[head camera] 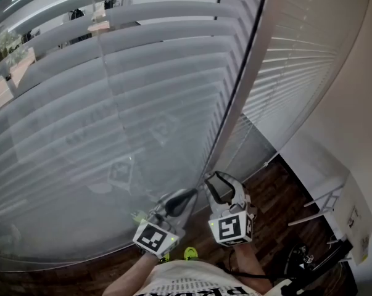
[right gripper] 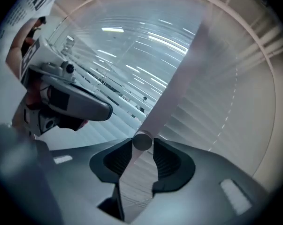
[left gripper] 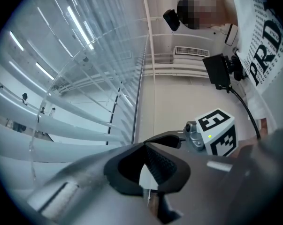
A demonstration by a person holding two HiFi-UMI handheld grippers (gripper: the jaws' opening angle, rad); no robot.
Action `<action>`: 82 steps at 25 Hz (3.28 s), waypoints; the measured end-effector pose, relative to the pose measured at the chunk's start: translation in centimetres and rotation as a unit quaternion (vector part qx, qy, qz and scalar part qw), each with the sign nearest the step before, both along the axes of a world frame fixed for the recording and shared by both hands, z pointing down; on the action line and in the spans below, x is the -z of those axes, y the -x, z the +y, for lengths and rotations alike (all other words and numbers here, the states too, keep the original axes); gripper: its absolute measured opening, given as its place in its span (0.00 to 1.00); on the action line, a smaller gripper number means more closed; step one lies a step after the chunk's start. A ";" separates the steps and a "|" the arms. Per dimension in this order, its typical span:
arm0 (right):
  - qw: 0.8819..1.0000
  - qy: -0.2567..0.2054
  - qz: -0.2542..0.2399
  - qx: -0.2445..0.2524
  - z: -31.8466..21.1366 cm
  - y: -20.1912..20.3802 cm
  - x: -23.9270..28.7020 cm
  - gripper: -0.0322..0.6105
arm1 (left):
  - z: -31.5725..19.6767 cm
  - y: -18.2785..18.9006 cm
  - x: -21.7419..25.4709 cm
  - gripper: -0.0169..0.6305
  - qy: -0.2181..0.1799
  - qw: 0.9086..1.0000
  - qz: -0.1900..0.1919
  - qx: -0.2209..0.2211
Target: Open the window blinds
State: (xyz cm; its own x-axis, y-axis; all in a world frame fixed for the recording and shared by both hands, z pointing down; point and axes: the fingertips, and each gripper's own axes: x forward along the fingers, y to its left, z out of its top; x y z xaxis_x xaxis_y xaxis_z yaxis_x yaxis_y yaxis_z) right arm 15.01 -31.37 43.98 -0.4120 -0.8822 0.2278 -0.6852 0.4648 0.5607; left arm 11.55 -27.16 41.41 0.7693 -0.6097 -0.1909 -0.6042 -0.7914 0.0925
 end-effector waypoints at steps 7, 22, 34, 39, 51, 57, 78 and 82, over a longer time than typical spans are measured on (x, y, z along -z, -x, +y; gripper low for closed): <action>0.983 -0.080 0.167 0.010 -0.4 1.0 0.1 0.25 | -0.2 0.0 0.1 0.01 0.003 1.000 0.005 0.001; 0.996 -0.052 0.077 0.007 -0.2 1.1 0.4 0.25 | 0.2 0.3 0.1 0.01 0.006 1.000 0.005 0.006; 0.987 0.024 -0.156 0.004 -0.5 0.4 0.9 0.25 | 0.1 0.4 0.1 0.01 0.008 1.000 0.005 0.009; 0.970 0.052 -0.238 0.006 -0.7 -0.1 0.8 0.25 | 0.1 0.5 0.2 0.01 0.007 1.000 0.007 0.009; 0.935 0.082 -0.346 -0.001 -0.9 -0.3 1.1 0.25 | 0.2 0.6 0.3 0.01 0.008 1.000 0.008 0.009; 0.941 0.079 -0.329 0.005 -0.8 -0.2 1.1 0.25 | 0.3 0.7 0.4 0.01 0.009 1.000 0.005 0.006; 0.985 -0.074 0.155 0.007 -0.4 1.0 0.0 0.24 | 0.2 0.0 0.1 0.01 0.009 1.000 0.006 -0.005; 0.992 -0.057 0.109 0.006 -0.4 1.0 0.2 0.24 | 0.1 0.0 -0.3 0.01 0.009 1.000 -0.003 -0.007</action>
State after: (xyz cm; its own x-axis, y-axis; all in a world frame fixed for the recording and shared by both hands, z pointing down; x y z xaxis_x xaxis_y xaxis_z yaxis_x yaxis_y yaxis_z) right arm 14.01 -31.75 43.83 -0.3753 -0.9025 0.2112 -0.5363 0.3972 0.7448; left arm 11.54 -27.03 41.69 0.7790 -0.6021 -0.1752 -0.5937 -0.7981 0.1028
